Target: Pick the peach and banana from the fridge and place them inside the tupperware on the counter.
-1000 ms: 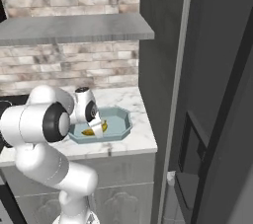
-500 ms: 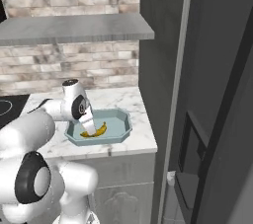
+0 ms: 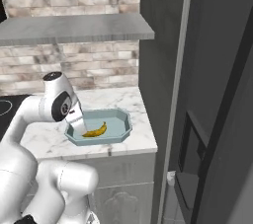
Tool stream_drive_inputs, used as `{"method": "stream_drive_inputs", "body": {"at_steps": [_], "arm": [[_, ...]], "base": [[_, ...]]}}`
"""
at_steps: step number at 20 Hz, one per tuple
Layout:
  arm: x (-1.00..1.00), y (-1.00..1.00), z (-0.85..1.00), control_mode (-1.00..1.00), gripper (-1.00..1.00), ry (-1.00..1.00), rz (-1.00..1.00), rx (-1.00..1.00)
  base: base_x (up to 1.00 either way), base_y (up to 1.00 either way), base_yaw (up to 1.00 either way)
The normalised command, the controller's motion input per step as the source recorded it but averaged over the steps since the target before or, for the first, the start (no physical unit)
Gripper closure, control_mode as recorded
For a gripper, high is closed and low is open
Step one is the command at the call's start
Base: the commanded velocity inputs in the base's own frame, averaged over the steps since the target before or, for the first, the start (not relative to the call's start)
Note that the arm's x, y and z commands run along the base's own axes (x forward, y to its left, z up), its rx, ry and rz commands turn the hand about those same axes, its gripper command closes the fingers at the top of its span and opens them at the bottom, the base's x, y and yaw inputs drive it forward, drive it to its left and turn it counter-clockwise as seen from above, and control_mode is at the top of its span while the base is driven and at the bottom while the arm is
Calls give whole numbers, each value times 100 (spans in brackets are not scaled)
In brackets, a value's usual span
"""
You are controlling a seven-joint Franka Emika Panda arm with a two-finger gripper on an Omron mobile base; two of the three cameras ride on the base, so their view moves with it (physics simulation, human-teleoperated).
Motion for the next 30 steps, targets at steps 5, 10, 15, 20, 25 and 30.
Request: {"method": "stream_drive_inputs", "body": {"at_steps": [5, 10, 15, 20, 25, 30], "arm": [[-66, 4, 77, -100, -100, 12, 40, -7], [-77, 5, 64, -100, -100, 6, 47, -6], [-86, 4, 56, -100, -100, 0, 37, -4], [-89, 5, 41, -100, -100, -5, 26, -2], [-76, 1, 50, -100, -100, -11, 19, -6], [-27, 0, 17, -100, -100, -6, 1, -3]], "base": [[0, 0, 0], [0, 0, 0], [0, 0, 0], [0, 0, 0], [0, 0, 0], [0, 0, 0]]}}
